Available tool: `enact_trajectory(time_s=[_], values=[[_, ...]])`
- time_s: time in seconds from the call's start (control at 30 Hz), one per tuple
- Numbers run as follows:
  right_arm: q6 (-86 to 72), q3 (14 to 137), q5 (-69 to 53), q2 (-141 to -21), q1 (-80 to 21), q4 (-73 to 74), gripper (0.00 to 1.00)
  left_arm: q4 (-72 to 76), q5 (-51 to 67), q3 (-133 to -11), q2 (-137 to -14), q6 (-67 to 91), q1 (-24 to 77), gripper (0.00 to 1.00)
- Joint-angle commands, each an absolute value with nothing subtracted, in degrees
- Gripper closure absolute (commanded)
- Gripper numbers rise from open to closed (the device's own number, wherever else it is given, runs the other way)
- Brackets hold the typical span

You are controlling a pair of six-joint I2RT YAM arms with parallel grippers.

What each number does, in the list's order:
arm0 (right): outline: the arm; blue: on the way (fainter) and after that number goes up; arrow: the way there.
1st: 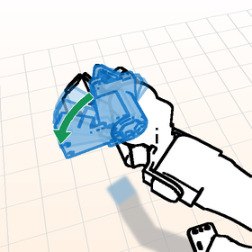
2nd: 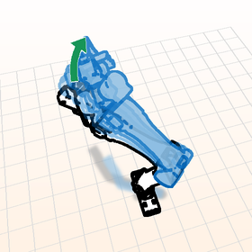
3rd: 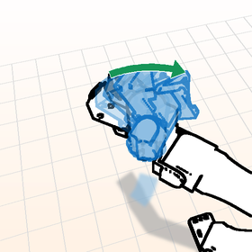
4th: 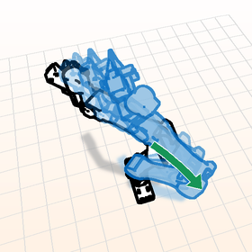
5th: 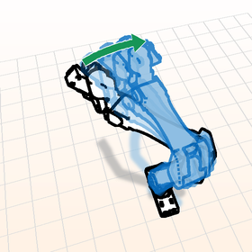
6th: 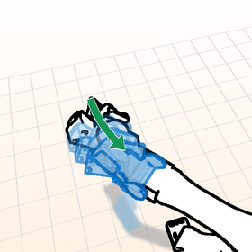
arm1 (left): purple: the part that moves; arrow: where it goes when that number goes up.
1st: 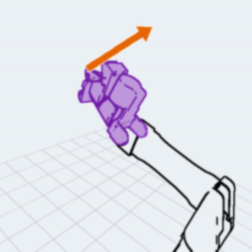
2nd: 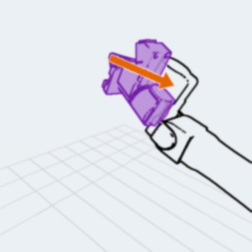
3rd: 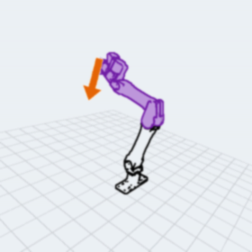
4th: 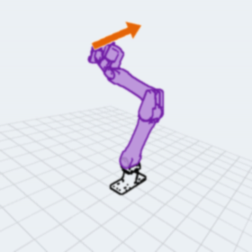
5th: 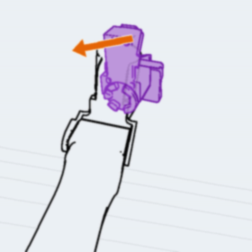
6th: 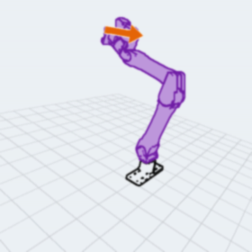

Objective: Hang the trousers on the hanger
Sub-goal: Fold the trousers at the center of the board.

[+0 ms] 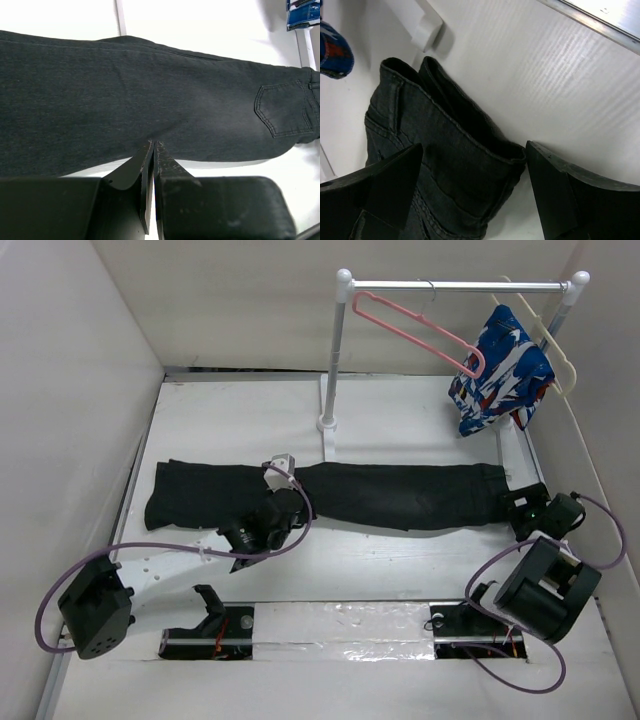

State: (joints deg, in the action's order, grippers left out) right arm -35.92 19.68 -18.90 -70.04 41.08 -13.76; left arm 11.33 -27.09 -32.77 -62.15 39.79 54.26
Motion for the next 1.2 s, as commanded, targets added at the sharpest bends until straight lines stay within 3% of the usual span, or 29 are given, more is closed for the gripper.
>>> enact_trajectory(time_s=[0.0, 0.17, 0.37, 0.4, 0.5, 0.67, 0.83, 1.03, 1.17], values=[[-37.0, 20.13, -23.11, -72.59, 41.22, -17.75, 0.13, 14.5, -29.27, -32.43, -60.38, 38.85, 54.23, 0.99], [-35.95, 20.3, -25.31, -74.7, 41.22, -20.21, 0.32, 13.63, -29.97, -33.04, -61.87, 39.2, 54.23, 0.98], [-36.65, 19.07, -31.98, -77.61, 41.22, -25.39, 0.7, 12.31, -31.55, -33.57, -62.93, 39.99, 54.23, 0.98], [-36.39, 18.99, -33.3, -77.17, 41.22, -25.57, 0.82, 12.22, -31.73, -33.49, -63.02, 40.08, 54.23, 0.98], [-34.64, 18.9, -34.45, -72.54, 39.82, -23.56, 0.96, 12.04, -32.52, -33.22, -63.28, 40.17, 53.7, 0.98], [-29.98, 20.12, -28.32, -56.37, 30.43, -11.55, 1.0, 9.06, -36.64, -33.84, -65.04, 41.04, 52.65, 0.97], [-29.09, 21.62, -16.54, -39.68, 10.86, -2.83, 1.0, 8.96, -37.45, -32.79, -65.21, 41.22, 51.33, 0.97], [-32.08, 23.72, -11.0, -34.72, -6.21, -1.23, 1.0, 9.67, -37.97, -29.8, -65.39, 41.66, 50.1, 0.99], [-33.14, 29.69, -3.1, -37.26, -24.72, -2.28, 1.0, 10.19, -37.53, -27.43, -65.83, 43.59, 50.1, 0.99]])
